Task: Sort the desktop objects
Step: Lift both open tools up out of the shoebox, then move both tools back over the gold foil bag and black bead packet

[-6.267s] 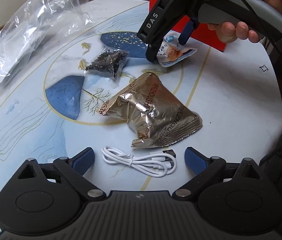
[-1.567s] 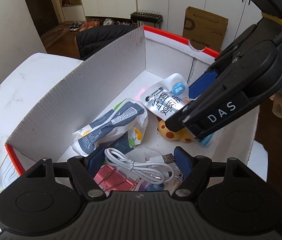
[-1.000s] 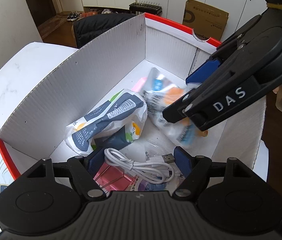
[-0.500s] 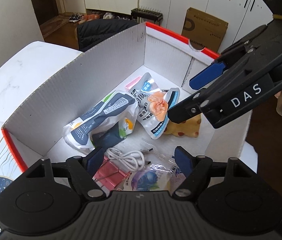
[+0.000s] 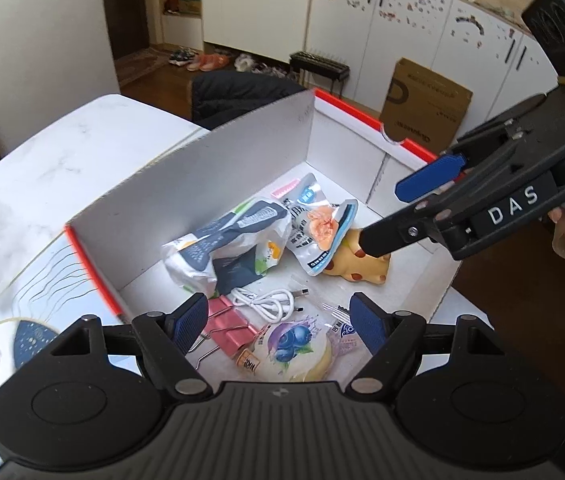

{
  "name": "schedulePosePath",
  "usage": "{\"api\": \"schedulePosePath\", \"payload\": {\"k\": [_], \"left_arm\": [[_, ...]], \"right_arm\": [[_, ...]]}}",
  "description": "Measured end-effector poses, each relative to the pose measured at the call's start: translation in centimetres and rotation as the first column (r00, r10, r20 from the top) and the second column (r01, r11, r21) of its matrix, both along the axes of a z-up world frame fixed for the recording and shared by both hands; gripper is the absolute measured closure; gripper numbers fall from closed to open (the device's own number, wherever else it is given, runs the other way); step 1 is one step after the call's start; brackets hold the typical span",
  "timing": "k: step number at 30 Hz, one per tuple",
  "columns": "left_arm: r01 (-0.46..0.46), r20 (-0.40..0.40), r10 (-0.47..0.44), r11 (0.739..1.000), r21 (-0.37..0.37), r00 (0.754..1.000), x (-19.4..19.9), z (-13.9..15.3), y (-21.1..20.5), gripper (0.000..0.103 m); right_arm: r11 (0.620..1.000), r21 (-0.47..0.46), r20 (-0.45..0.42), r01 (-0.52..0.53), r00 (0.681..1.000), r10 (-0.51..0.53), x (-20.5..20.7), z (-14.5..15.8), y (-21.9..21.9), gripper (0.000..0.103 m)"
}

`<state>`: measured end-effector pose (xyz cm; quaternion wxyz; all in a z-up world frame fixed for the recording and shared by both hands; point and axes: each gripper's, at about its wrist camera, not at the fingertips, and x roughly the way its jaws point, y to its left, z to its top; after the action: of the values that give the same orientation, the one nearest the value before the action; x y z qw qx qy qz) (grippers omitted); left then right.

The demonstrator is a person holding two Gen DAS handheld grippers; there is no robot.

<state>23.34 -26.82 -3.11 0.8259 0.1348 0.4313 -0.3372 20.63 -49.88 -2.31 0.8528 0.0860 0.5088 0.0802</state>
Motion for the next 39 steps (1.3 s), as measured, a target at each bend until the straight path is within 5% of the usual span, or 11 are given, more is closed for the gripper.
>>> {"api": "schedulePosePath", "payload": {"k": [4, 6, 15, 29, 39], "left_arm": [[-0.048, 0.016, 0.049, 0.998, -0.032, 0.999, -0.6, 0.8, 1.0, 0.026], [-0.068, 0.028, 0.070, 0.997, -0.045, 0.997, -1.0, 1.1, 1.4, 0.026], [-0.143, 0.035, 0.147, 0.986, -0.090, 0.989, -2.6, 2.1, 3.3, 0.026], [-0.149, 0.043, 0.155, 0.982, -0.120, 0.987, -4.2, 2.0, 5.5, 0.006], [-0.179, 0.039, 0.185, 0.977, -0.114, 0.982, -5.2, 1.3, 11.0, 0.002]], "right_arm": [[1.000, 0.001, 0.023, -0.014, 1.000, 0.014, -0.7, 0.7, 0.5, 0.032], [1.000, -0.002, 0.041, -0.017, 0.999, 0.017, -1.1, 0.9, 0.6, 0.020], [0.999, 0.002, 0.063, -0.037, 0.997, 0.037, -2.2, 1.4, 1.1, 0.016], [0.997, -0.008, 0.113, -0.070, 0.991, 0.071, -3.1, 1.9, 3.3, 0.008], [0.998, -0.016, 0.111, -0.066, 0.991, 0.068, -2.8, 2.5, 7.6, 0.008]]}}
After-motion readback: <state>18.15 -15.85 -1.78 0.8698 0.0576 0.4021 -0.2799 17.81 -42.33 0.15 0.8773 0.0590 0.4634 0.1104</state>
